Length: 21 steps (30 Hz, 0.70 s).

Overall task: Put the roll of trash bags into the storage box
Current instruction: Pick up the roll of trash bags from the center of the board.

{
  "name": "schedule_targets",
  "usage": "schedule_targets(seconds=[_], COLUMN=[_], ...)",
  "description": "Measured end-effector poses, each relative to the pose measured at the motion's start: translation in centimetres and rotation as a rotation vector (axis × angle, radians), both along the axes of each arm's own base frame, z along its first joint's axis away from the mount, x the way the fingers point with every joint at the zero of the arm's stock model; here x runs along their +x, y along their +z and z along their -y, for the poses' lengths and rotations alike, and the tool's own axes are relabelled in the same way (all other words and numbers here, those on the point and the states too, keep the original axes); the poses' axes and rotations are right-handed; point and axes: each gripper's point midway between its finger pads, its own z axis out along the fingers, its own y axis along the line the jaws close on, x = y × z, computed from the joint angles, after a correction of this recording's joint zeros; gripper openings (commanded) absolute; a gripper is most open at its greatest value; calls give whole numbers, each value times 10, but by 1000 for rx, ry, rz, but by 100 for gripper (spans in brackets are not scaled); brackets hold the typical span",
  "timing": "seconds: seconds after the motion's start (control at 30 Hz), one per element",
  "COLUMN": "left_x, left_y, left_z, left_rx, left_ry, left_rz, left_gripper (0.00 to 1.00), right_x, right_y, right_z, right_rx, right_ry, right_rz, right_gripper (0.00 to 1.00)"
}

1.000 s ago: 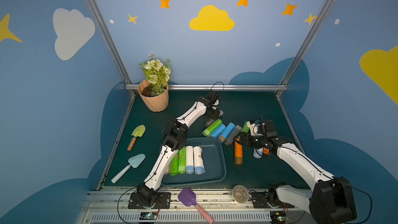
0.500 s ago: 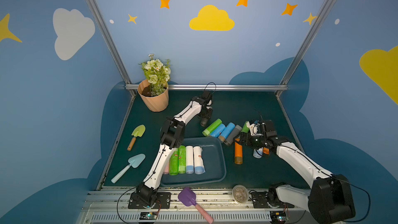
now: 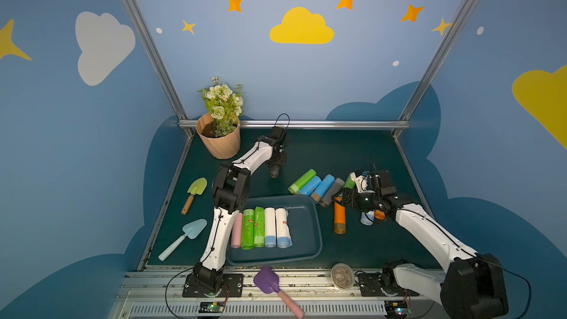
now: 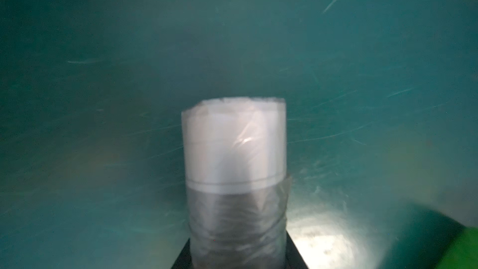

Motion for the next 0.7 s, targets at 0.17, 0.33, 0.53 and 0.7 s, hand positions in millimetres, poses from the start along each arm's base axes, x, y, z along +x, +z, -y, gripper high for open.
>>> schedule_targets(seconds=[0.17,0.33,0.53,0.7], left_x=[-22,-54,-109,-155], left_y=[39,67,81,80], left_z=[-1,8,26,29], left_rx=[-48,-88,-134,-172], left_ry=[24,24,37,81], left_rz=[47,85,80,62], left_gripper=[36,36,36,35], right_x=[-9,-23,-44,-54], right_y=[15,27,34,36], right_z=[-2,-7,-16,-19], right_rx=[10,11,-15,-28], right_ry=[12,39,80,91], right_rz=[37,70,97,104], right_gripper=[97,97,97,97])
